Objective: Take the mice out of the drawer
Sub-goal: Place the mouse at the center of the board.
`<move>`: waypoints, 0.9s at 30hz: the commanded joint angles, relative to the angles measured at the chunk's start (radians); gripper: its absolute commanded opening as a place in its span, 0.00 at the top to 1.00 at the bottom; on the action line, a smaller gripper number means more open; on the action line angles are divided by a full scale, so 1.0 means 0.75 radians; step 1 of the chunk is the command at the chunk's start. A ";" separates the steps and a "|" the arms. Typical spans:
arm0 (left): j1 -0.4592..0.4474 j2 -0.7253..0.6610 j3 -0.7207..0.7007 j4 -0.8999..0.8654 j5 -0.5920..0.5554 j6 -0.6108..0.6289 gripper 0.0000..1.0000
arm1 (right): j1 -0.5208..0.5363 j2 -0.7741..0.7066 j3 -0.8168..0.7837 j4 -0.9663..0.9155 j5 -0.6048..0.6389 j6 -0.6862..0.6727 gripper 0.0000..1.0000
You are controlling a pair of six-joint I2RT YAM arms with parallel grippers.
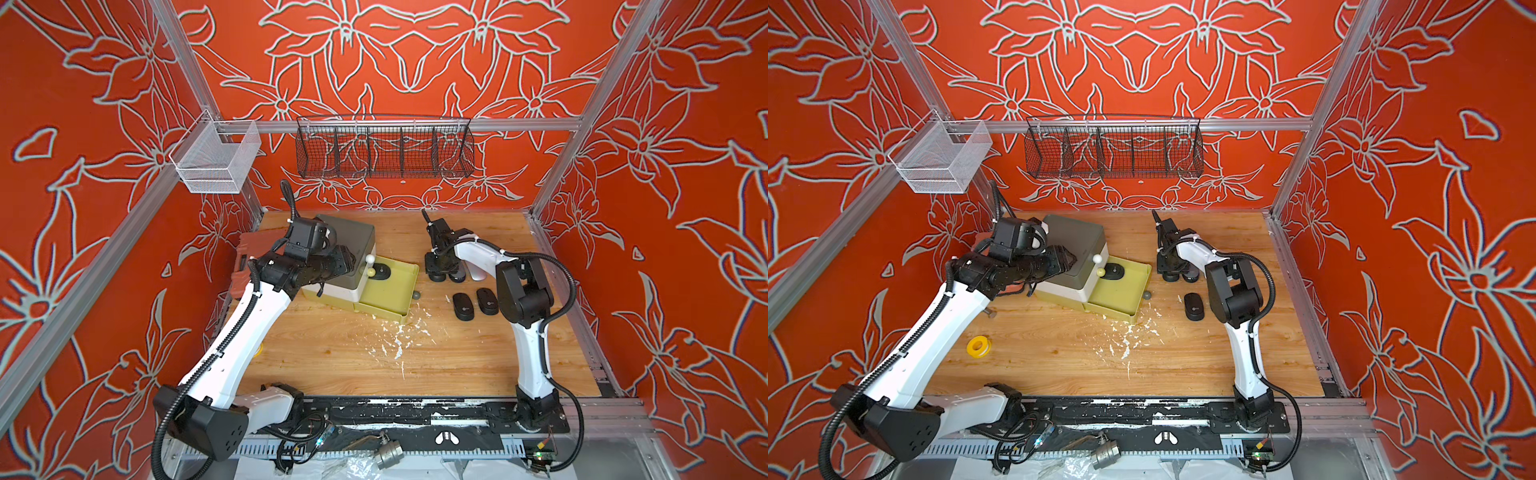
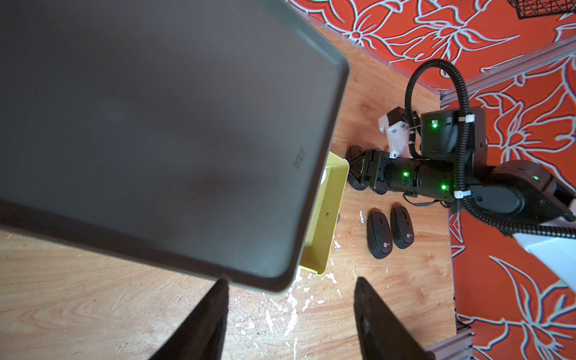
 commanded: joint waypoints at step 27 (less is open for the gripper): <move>-0.004 -0.111 -0.056 0.033 -0.162 -0.063 0.33 | 0.096 -0.529 -0.192 0.056 -0.289 0.090 0.29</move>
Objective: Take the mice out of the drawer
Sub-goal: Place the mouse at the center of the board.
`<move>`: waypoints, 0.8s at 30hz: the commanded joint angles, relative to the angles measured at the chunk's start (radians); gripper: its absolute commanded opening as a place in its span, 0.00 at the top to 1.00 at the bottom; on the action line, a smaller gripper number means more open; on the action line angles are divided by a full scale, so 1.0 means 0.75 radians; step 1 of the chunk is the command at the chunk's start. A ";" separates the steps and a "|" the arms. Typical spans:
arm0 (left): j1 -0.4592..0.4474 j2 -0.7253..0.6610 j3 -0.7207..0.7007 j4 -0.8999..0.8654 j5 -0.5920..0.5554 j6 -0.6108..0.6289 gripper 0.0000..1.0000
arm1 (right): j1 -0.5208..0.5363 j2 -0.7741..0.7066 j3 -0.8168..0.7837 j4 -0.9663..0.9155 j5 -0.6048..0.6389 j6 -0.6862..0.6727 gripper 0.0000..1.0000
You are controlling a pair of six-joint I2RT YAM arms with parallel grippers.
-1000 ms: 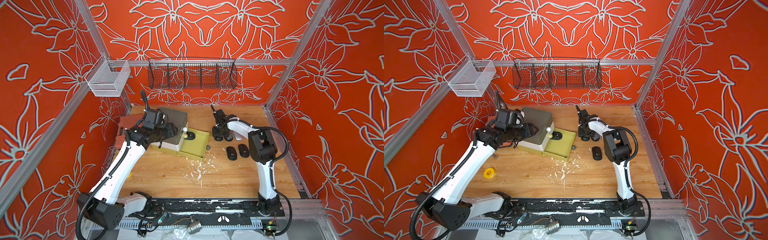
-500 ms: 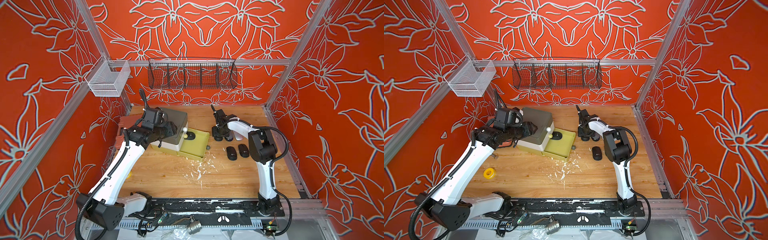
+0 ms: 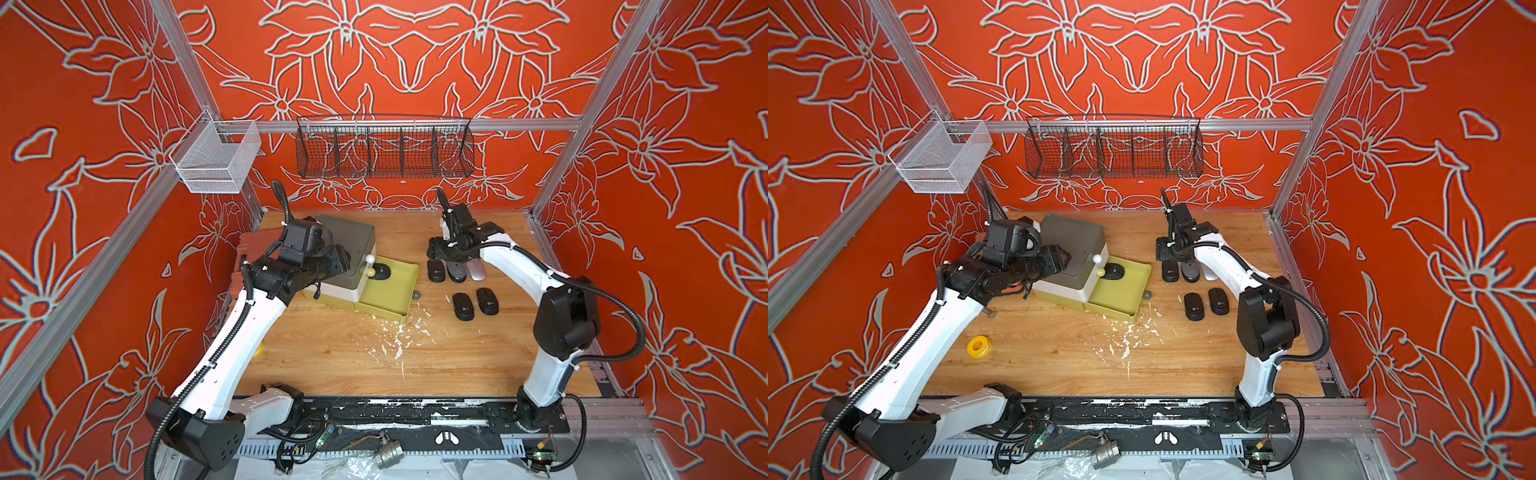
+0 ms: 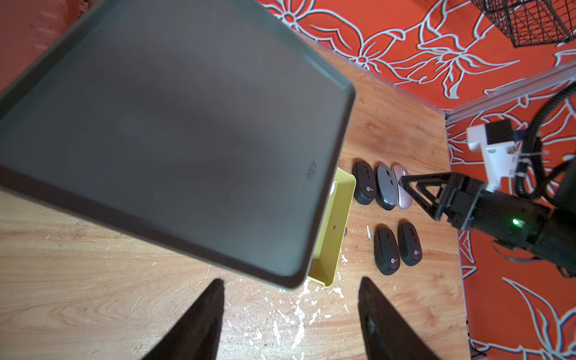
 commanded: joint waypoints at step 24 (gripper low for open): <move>-0.002 -0.075 -0.186 0.140 -0.162 -0.232 0.34 | 0.270 0.439 0.234 0.248 -0.168 0.514 0.44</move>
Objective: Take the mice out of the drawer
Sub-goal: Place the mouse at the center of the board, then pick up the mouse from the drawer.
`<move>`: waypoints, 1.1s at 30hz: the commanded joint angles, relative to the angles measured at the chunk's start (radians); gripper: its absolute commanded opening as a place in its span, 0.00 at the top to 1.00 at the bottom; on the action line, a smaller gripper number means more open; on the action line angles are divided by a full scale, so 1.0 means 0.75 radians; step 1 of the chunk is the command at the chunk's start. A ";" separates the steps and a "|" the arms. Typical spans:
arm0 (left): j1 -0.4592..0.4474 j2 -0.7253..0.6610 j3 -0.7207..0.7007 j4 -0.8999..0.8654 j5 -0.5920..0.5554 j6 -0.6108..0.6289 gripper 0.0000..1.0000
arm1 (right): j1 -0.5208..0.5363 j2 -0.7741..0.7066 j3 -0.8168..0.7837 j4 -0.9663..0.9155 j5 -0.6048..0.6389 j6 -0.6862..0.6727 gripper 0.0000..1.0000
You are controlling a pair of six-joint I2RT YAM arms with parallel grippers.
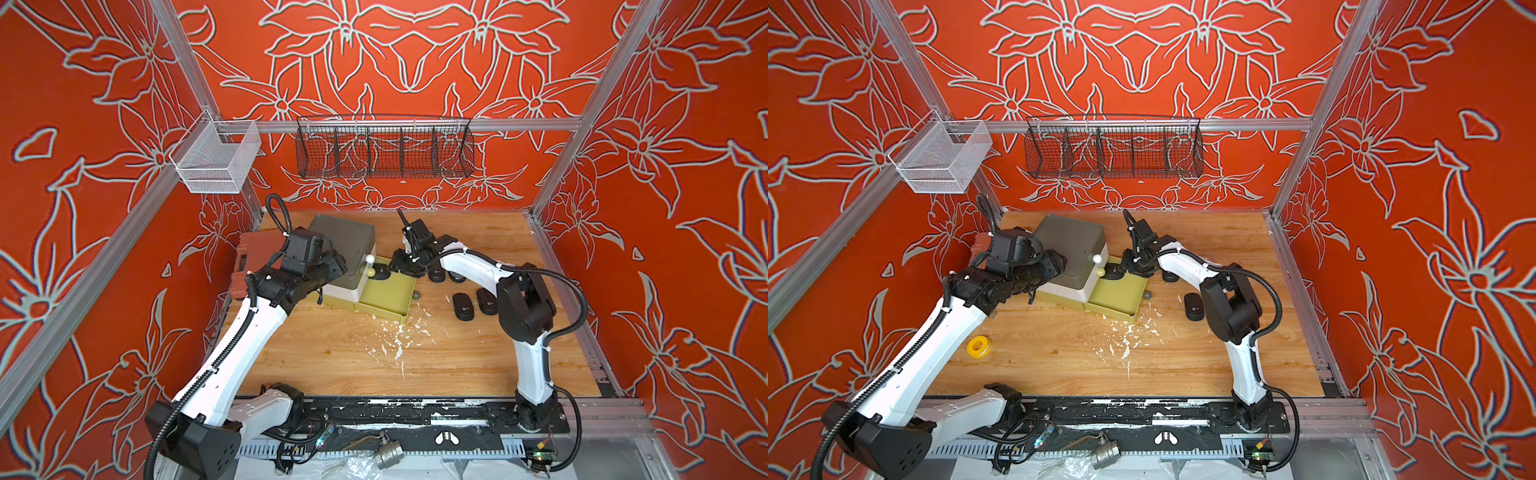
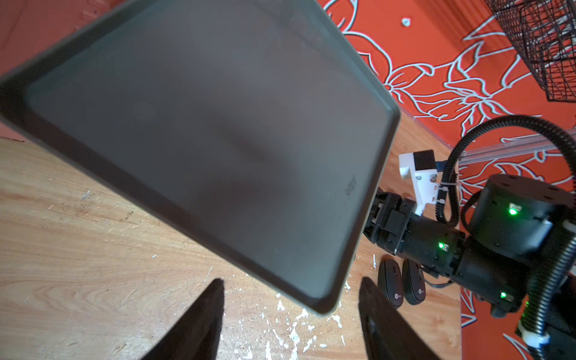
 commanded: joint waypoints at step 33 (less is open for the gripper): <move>0.000 0.054 -0.007 0.036 -0.069 -0.034 0.34 | 0.086 0.385 0.438 -0.287 0.416 0.412 0.41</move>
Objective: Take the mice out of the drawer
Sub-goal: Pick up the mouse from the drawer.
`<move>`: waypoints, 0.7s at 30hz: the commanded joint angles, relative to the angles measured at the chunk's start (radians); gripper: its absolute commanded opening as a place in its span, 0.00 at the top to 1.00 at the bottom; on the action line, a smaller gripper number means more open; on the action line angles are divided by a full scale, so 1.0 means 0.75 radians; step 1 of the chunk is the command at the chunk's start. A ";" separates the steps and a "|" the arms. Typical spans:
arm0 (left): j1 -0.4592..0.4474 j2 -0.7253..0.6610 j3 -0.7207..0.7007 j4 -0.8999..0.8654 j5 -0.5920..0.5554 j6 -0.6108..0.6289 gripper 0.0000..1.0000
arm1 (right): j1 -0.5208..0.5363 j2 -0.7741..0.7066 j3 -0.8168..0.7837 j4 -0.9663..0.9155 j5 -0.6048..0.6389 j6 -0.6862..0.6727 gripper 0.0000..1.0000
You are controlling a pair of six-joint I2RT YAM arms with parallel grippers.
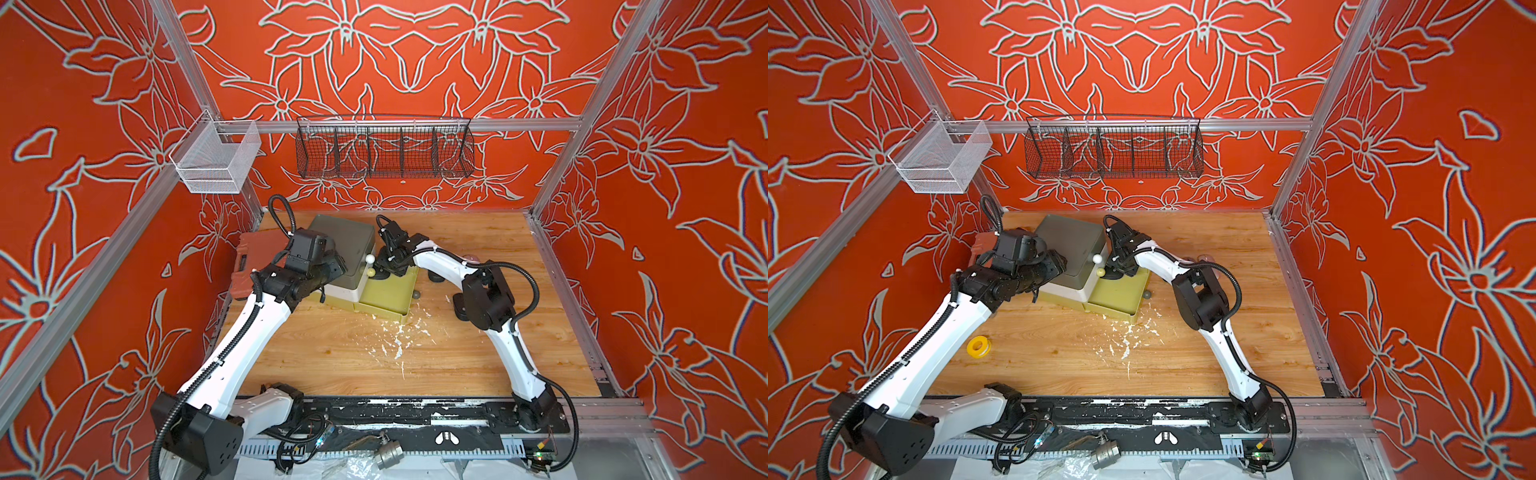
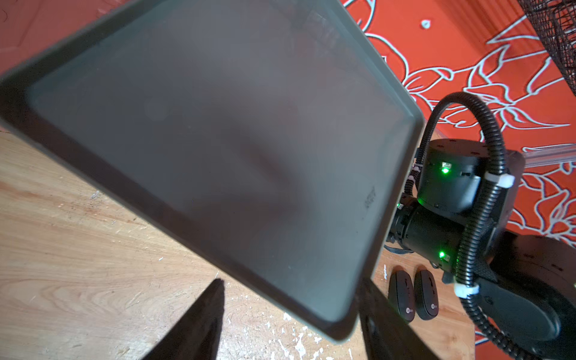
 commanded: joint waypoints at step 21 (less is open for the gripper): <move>0.002 -0.010 0.022 0.000 -0.011 -0.010 0.34 | 0.076 -0.413 -0.417 -0.035 0.133 -0.187 0.34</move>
